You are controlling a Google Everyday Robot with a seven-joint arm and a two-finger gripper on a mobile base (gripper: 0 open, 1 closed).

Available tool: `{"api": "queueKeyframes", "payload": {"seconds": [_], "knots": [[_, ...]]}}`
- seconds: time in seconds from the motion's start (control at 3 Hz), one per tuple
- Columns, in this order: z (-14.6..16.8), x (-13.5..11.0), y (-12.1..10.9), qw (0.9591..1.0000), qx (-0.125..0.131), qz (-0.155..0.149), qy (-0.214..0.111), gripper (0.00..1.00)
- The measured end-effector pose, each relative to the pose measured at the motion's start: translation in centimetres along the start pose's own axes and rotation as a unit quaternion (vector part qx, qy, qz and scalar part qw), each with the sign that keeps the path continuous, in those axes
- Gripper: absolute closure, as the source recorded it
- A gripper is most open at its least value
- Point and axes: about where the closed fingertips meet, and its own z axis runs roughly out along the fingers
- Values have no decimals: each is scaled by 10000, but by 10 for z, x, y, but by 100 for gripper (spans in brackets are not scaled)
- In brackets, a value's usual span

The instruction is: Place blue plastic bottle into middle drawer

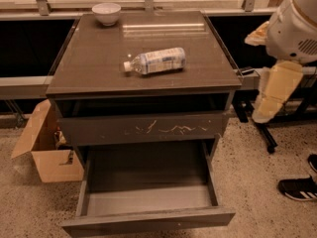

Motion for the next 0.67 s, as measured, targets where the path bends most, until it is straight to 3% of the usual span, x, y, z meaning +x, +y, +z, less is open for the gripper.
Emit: {"api": "queueKeyframes", "payload": {"seconds": [0.33,0.67], "knots": [[24,-28,-27,9986,-116,-404,-319,0],[60,-52,-49,9952,-278,-611,-711,0]]}}
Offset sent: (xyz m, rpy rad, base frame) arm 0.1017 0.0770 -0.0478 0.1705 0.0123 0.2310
